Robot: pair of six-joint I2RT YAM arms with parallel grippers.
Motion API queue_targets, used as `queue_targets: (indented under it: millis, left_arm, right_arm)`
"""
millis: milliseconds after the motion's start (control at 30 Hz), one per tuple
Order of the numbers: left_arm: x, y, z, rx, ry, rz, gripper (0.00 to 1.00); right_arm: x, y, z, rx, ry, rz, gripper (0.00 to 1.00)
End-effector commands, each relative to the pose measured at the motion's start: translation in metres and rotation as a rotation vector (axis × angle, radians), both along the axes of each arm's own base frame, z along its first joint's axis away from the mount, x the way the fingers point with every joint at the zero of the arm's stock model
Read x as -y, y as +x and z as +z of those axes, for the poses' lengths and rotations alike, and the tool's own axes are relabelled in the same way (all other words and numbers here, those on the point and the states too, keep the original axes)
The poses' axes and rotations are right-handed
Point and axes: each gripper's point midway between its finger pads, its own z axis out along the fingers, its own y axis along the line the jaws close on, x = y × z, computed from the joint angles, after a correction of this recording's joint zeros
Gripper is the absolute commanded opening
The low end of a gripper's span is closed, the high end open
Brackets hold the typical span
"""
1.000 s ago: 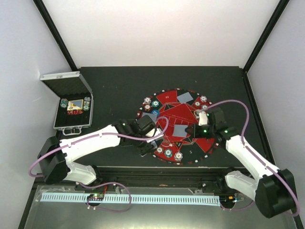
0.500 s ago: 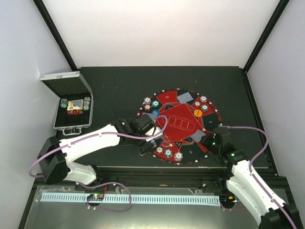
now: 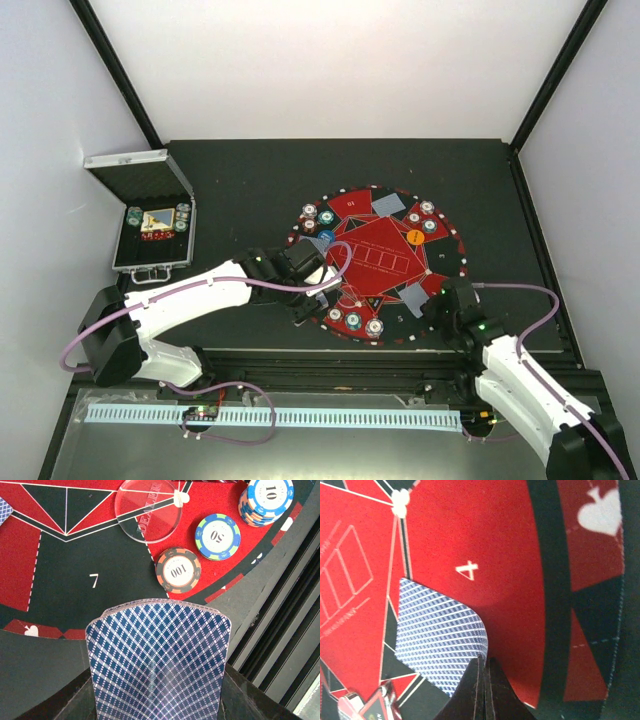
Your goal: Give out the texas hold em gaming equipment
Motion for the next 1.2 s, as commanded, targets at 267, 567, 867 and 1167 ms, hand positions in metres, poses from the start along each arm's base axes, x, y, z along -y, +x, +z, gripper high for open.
queue_targets:
  millis: [267,567,867,1167]
  left_arm:
    - [0.004,0.005,0.01,0.026,-0.027,0.002,0.52]
    - [0.004,0.005,0.006,0.019,-0.018,0.001,0.52]
    - [0.004,0.005,0.007,0.018,-0.018,0.0,0.52]
    - [0.007,0.0,0.01,0.004,-0.046,-0.015,0.52]
  right_arm:
    - [-0.007,-0.012,-0.02,-0.06,0.044,-0.052,0.01]
    - [-0.02,-0.009,-0.021,-0.05,0.075,-0.028,0.08]
    - [-0.013,-0.007,-0.015,-0.034,0.031,-0.039,0.28]
    - [0.028,0.003,0.037,0.163,-0.131,-0.133,0.67]
